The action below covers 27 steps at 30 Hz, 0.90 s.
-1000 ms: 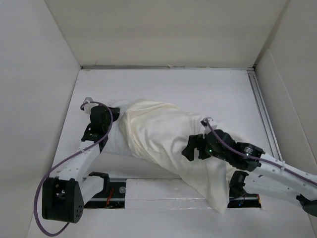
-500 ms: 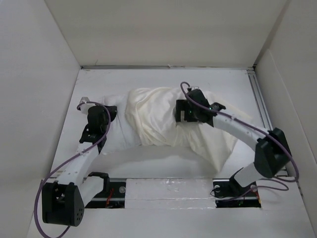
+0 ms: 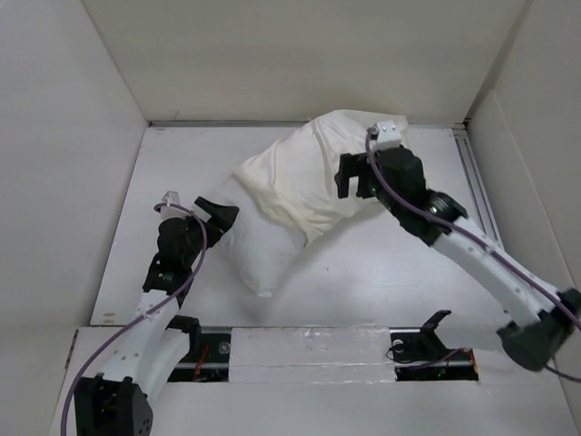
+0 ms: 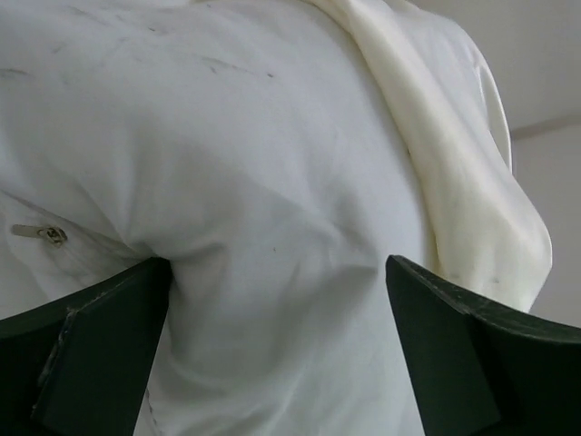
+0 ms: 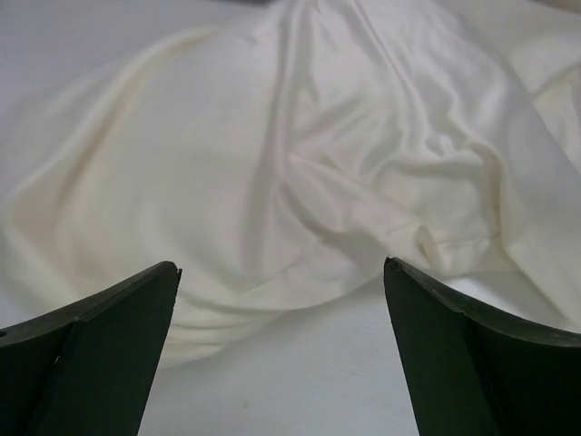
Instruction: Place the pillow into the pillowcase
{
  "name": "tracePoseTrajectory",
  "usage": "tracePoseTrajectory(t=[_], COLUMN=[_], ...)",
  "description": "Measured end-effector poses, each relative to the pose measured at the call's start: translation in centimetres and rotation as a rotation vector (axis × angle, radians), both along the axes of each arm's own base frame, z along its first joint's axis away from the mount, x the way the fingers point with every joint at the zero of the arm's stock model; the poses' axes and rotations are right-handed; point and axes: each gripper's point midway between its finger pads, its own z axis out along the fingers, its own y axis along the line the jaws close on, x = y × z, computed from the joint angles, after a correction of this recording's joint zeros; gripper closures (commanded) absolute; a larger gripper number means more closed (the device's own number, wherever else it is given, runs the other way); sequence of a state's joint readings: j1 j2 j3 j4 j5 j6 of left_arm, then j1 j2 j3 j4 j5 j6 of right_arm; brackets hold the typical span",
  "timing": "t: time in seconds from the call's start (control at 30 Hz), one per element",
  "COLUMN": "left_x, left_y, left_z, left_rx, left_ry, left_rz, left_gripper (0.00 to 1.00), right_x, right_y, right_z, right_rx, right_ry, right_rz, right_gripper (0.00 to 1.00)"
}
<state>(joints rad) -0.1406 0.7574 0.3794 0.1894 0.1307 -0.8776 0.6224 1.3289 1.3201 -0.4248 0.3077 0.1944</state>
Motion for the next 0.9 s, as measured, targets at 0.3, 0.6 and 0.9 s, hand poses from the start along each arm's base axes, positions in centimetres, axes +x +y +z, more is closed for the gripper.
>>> tracePoseTrajectory(t=[0.3, 0.6, 0.9], left_x=[-3.8, -5.7, -6.0], left_y=[-1.3, -2.5, -2.9], left_z=[0.6, 0.4, -0.8], left_rx=[0.062, 0.046, 0.038], left_ry=[-0.033, -0.022, 0.01], left_rz=[-0.15, -0.249, -0.274], left_gripper=[0.0, 0.0, 0.0], right_x=[-15.9, -13.9, -5.5], right_y=[5.0, 7.8, 10.4], right_z=[-9.2, -15.2, -14.2], right_rx=[0.209, 0.103, 0.062], right_ry=[0.05, 0.11, 0.051], right_rz=[0.364, 0.328, 0.191], right_gripper=[0.17, 0.2, 0.52])
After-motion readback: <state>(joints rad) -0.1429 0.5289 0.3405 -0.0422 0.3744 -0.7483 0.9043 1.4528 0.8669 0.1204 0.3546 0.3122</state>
